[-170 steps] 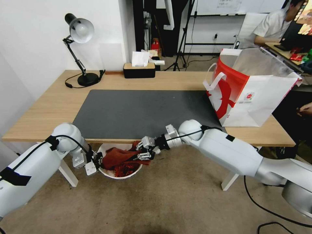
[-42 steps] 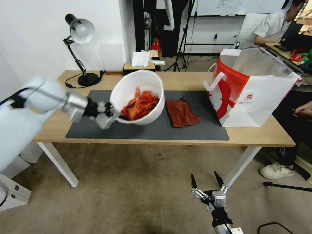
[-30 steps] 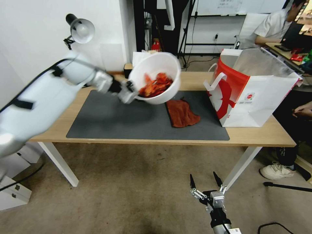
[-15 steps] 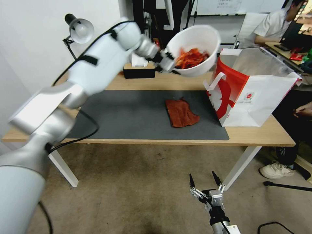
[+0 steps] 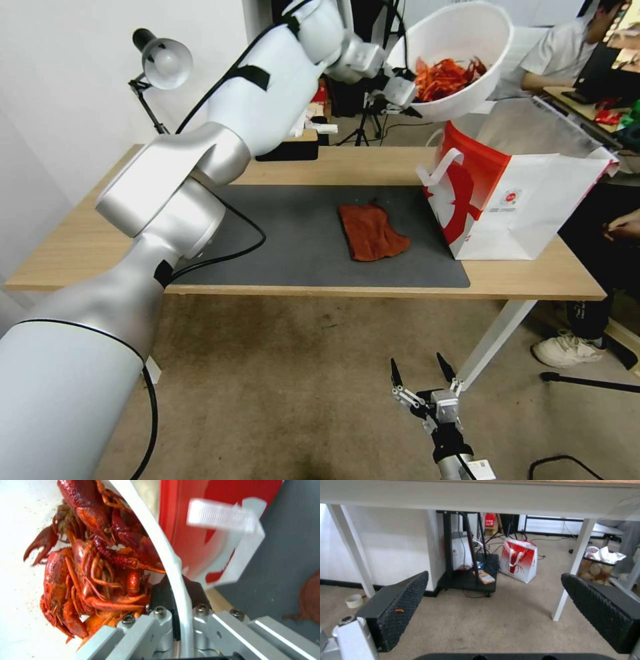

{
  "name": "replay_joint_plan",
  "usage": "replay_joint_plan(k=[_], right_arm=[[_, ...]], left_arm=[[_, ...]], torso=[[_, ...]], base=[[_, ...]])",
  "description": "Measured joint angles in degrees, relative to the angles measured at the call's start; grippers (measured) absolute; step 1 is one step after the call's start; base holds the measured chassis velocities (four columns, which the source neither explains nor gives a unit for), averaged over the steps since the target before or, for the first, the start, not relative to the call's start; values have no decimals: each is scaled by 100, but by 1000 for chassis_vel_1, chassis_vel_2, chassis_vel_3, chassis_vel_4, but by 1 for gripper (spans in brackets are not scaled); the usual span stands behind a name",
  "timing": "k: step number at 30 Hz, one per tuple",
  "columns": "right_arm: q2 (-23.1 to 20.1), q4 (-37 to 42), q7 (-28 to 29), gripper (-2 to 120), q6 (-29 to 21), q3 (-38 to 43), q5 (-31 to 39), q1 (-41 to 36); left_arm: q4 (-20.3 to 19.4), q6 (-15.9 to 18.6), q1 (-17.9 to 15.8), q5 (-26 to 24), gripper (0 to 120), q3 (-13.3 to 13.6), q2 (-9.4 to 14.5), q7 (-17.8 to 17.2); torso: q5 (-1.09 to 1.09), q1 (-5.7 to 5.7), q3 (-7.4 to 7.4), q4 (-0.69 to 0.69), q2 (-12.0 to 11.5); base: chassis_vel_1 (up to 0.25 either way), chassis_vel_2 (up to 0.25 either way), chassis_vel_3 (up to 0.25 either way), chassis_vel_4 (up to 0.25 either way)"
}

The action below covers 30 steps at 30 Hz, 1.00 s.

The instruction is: Sweep shrimp from table into container with towel, then put container into takeout bag.

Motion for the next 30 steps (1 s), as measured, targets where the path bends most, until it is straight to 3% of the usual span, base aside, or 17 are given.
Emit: replay_joint_plan(k=[2, 7, 16, 27, 30], right_arm=[[4, -5, -4, 100, 0, -2, 1, 2], [5, -12, -10, 100, 0, 0, 5, 3], [53, -66, -30, 100, 0, 24, 20, -50], [102, -99, -34, 100, 0, 68, 20, -104], [108, -98, -34, 100, 0, 80, 17, -123]], left_arm=[[-169, 49, 42, -133, 0, 237, 6, -39], [-388, 108, 54, -324, 0, 511, 26, -258], [-732, 419, -23, -787, 0, 1051, 44, -1261], [-981, 501, 116, -758, 0, 1608, 52, -1349], [-1023, 552, 120, -716, 0, 1622, 52, -1349]], torso=[[0, 0, 0, 0, 0], [0, 0, 0, 2, 0], [0, -1, 0, 1, 0], [0, 0, 0, 1, 0], [0, -1, 0, 0, 0]], base=[[0, 0, 0, 0], [0, 0, 0, 0], [0, 0, 0, 0], [0, 0, 0, 0], [0, 0, 0, 0]])
